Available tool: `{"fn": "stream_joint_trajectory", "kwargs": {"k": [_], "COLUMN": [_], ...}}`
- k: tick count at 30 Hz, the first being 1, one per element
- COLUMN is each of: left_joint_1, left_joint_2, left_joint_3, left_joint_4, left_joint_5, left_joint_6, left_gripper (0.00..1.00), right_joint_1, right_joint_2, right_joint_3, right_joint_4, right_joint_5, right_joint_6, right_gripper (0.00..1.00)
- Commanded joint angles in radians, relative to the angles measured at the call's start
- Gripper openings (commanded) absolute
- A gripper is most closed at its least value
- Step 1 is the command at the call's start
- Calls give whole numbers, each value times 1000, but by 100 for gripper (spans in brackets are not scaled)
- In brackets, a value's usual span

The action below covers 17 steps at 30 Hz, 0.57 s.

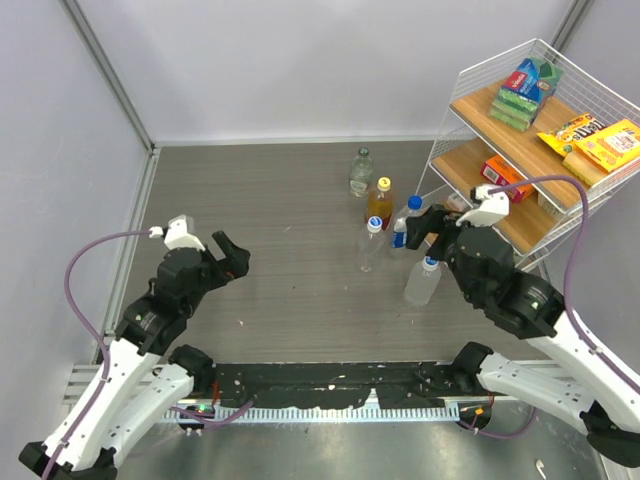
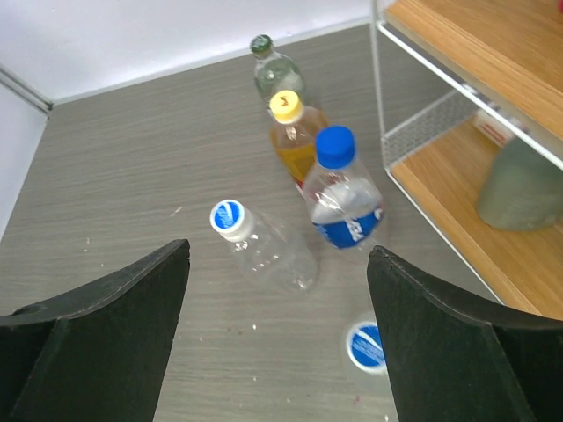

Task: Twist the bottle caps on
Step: Reset both arms

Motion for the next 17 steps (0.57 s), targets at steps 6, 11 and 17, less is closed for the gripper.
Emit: {"fn": "stream_joint_trajectory", "kwargs": {"k": [6,11,17], "left_joint_1": [4,4,4], "left_joint_2": [-43,-35,-41], "left_joint_3": [34,39,19], "left_joint_4": [-53,-56,-34], "left_joint_5": [-48,-42,-49], "left_joint_6": [17,20,31], "left_gripper": [100,100,100], "right_joint_1": [-4,-4,-4], "right_joint_2": [-128,-119,-88], "right_joint_3": [4,-15,-13], "right_joint_4": [-267,-267,-259], "right_joint_5": [177,240,240], "right_joint_6": [138,131,118], "right_gripper": [87,87,87]}}
